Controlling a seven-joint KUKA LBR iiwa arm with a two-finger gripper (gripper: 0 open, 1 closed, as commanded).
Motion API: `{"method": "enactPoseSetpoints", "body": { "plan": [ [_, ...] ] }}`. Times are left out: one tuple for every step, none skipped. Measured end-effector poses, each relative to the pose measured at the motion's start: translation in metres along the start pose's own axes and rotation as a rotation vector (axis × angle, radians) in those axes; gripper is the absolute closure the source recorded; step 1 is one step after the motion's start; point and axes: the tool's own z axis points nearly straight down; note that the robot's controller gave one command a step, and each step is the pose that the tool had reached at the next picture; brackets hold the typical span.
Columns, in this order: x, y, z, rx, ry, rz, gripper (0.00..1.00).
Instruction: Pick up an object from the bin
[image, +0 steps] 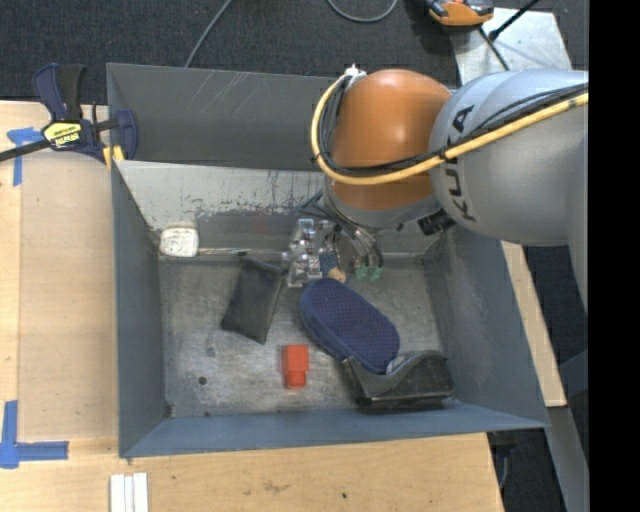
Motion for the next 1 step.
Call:
{"method": "enactPoseSetpoints", "body": {
  "plan": [
    [-0.0062,-0.0005,-0.0507,0.0,0.002,-0.029,1.0]
  ]
}}
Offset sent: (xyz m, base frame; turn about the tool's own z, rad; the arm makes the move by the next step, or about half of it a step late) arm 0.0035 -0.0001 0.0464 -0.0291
